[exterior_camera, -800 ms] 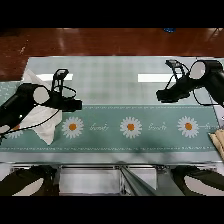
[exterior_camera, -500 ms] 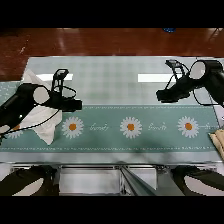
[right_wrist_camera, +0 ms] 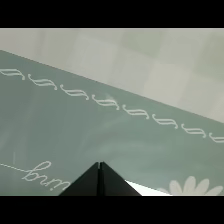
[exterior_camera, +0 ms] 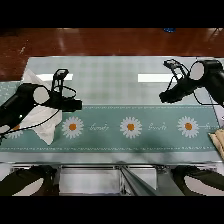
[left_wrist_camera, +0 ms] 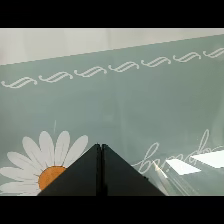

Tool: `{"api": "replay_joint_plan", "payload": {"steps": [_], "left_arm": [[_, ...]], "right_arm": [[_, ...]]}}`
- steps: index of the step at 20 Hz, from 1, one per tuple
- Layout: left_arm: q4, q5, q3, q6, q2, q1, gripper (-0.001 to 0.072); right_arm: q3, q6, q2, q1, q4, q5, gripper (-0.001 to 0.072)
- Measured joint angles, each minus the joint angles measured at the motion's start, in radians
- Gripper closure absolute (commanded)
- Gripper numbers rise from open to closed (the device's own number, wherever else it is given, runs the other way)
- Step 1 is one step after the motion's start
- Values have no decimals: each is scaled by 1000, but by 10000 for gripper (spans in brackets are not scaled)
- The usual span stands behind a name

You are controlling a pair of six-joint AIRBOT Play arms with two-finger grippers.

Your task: Fold the shirts.

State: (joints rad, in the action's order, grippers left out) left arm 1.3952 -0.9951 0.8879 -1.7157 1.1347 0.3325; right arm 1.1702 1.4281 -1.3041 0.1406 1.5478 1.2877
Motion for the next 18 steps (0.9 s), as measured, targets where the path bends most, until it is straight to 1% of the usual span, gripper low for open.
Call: {"api": "replay_joint_plan", "payload": {"steps": [4,5,6,7,8,10,13,15,18], "left_arm": [[0,0,0,0,0,0,684],[1,3,0,0,1,0,604],[8,14,0,1,2,-2,339],[20,30,2,1,2,-4,198],[35,40,8,0,2,-7,198],[106,52,42,0,2,-26,199],[243,17,132,0,2,-88,200],[313,-9,191,-2,2,-157,200],[373,-30,234,-53,2,-296,200]], "right_arm": [[0,-16,0,0,19,-42,689],[0,-18,0,0,21,-61,687],[0,-18,-1,0,24,-87,639],[0,-18,-1,0,25,-120,378],[0,-13,-1,0,27,-147,302],[0,0,-1,0,34,-188,304],[0,45,-1,0,63,-189,305],[0,72,-1,0,79,-166,305],[0,98,-1,0,91,-143,305]]}}
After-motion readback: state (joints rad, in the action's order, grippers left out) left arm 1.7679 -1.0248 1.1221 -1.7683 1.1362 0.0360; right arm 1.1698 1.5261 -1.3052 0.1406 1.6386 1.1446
